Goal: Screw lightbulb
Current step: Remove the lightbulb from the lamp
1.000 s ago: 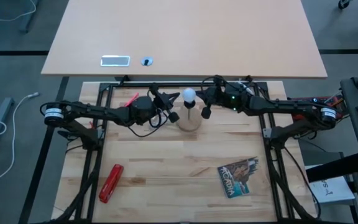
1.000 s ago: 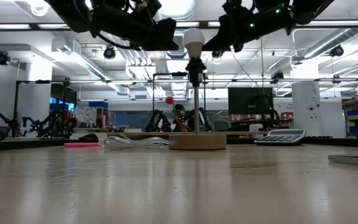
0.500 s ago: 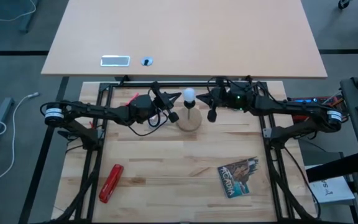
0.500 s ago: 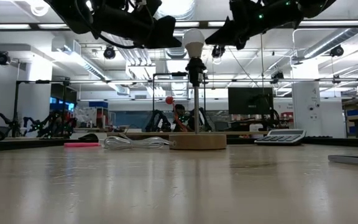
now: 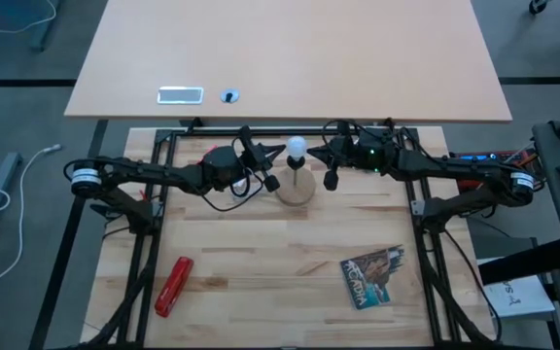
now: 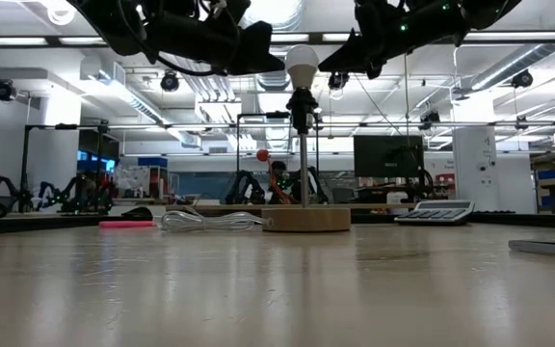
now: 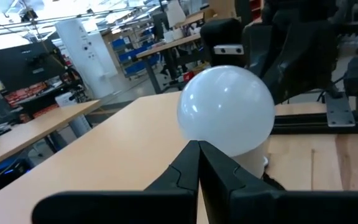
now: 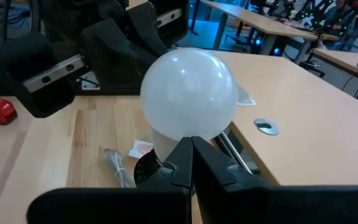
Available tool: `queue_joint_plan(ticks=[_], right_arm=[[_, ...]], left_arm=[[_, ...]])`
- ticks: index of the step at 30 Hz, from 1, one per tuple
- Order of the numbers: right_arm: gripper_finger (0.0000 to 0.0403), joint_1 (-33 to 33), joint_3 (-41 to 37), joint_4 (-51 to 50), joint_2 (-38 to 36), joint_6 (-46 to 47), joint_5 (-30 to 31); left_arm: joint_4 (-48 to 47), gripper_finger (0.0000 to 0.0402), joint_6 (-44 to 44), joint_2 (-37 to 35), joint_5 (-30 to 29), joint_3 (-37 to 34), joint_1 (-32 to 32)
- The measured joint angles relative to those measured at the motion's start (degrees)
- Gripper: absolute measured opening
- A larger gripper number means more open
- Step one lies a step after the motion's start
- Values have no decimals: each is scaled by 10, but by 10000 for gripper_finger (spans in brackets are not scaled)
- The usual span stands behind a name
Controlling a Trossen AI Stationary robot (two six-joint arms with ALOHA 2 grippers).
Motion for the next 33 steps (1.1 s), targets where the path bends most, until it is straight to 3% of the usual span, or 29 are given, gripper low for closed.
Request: queue_joint_plan(ticks=[7,24,33], right_arm=[[0,-1,0,1,1,-12,33],[0,-1,0,19,3,-34,50],[0,0,1,63,60,-35,51]], left_arm=[[5,0,-8,0,16,0,-2],[7,0,-31,0,58,0,-2],[7,0,-39,0,57,0,-5]])
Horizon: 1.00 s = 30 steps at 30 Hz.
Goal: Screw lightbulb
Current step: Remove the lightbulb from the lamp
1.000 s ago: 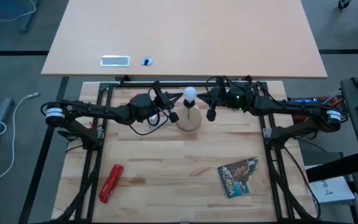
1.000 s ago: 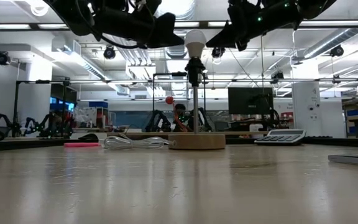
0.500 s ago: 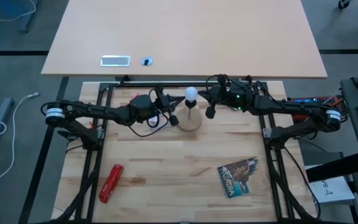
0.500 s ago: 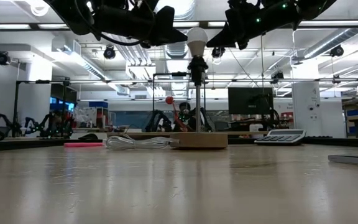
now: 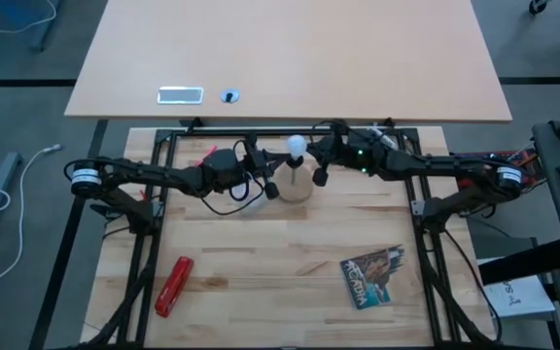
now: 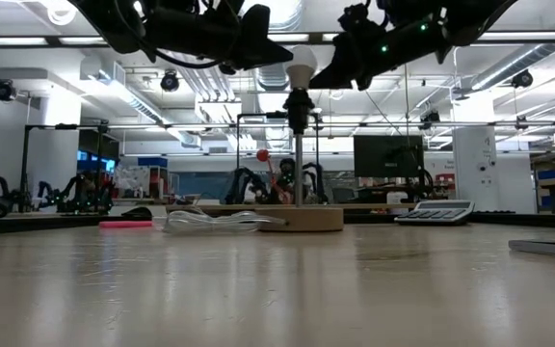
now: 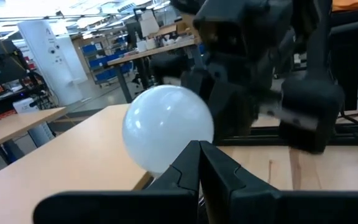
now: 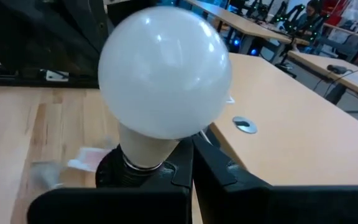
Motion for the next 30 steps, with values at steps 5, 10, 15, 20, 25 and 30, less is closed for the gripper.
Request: queue_joint_plan(ticks=[5,10,15,20,25,30], right_arm=[[0,-8,0,18,19,-1,-13],[0,-13,0,-2,9,-1,-11],[0,-13,0,-43,-18,0,-7],[0,-11,0,-76,-46,6,-6],[0,-5,0,-78,-58,16,-23],[0,1,0,-73,-58,20,-43]], left_arm=[[4,0,6,0,-8,0,-7],[-5,0,19,0,-65,0,-18],[-26,0,21,-1,-98,0,-25],[-25,0,49,-2,-178,0,-39],[-25,0,78,-2,-237,0,-42],[-25,0,77,-1,-210,0,-24]])
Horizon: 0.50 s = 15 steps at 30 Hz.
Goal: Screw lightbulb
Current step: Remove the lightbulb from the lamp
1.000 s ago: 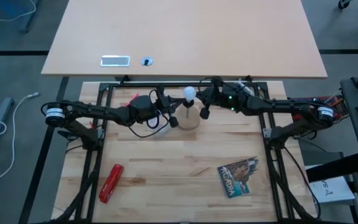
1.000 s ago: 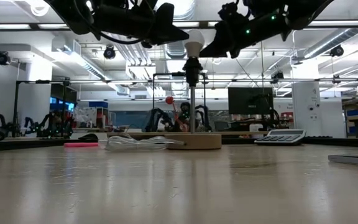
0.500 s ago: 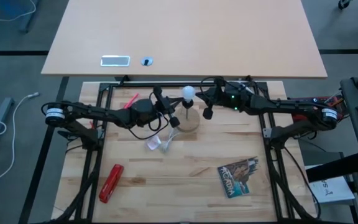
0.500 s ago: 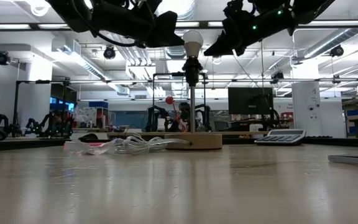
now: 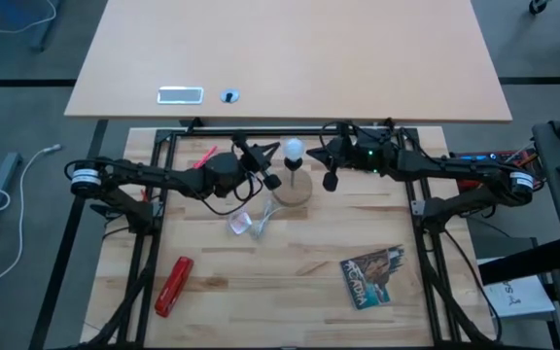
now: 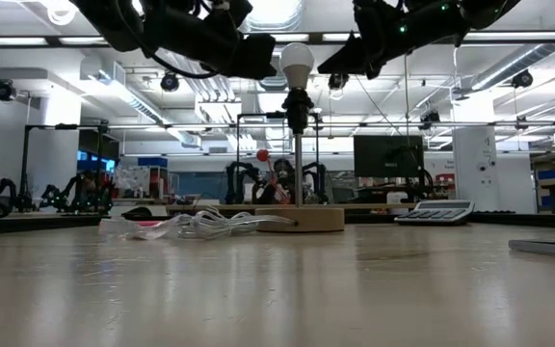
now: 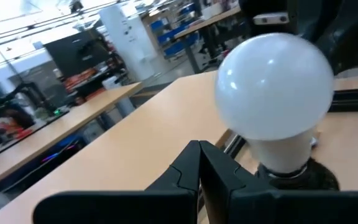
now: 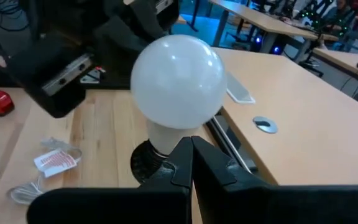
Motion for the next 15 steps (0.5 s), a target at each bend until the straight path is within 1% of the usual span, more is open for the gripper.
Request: queue_joint_plan(ticks=[4,8,15], right_arm=[[0,5,0,9,0,-2,-2],[0,6,-1,23,2,0,-23],[0,6,-1,30,8,1,-26]], left_arm=[[12,0,1,0,50,0,3],[11,0,2,0,88,2,6],[9,0,-5,0,94,4,6]])
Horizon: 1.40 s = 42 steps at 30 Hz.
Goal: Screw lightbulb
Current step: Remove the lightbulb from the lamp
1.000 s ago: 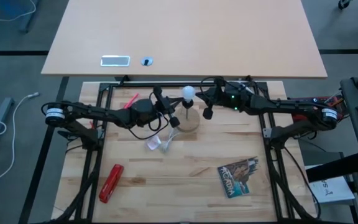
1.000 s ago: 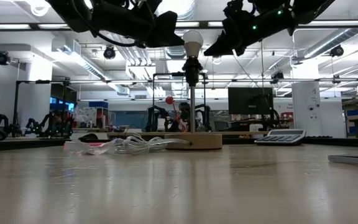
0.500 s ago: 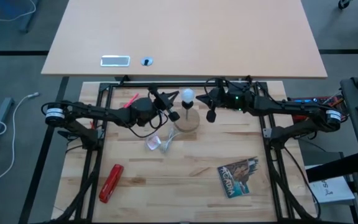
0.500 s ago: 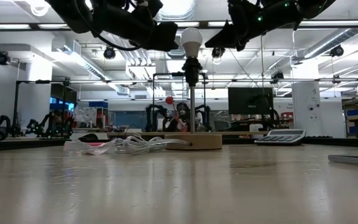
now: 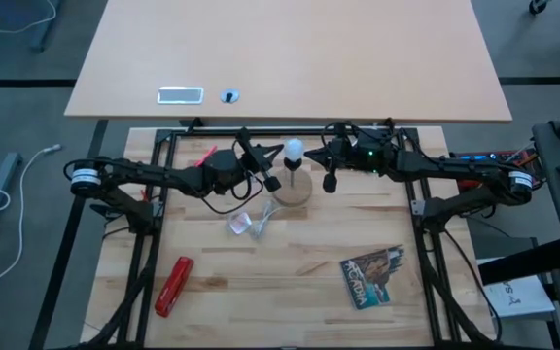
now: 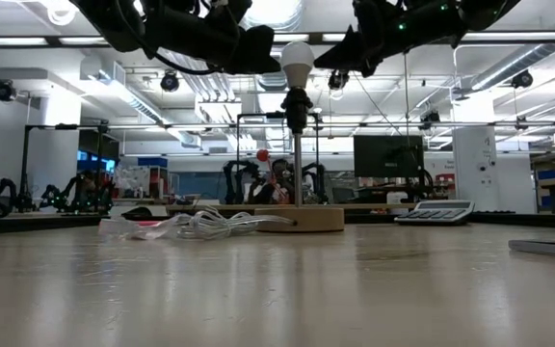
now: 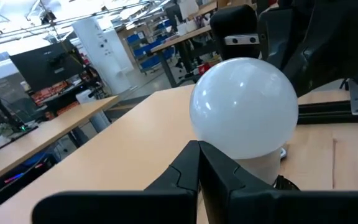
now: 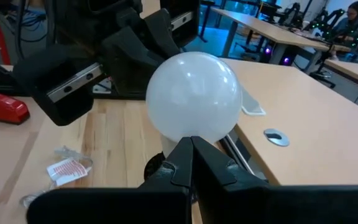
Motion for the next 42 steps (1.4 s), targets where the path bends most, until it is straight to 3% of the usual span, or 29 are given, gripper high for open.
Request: queue_joint_plan(ticks=[25,31,42], right_arm=[[0,-1,0,6,2,-3,27],[0,0,1,10,4,-13,55],[0,-1,1,7,3,-11,55]], left_arm=[[-10,0,-34,0,20,0,-3],[-15,0,-42,2,117,0,-11],[-11,0,-44,1,66,4,-13]])
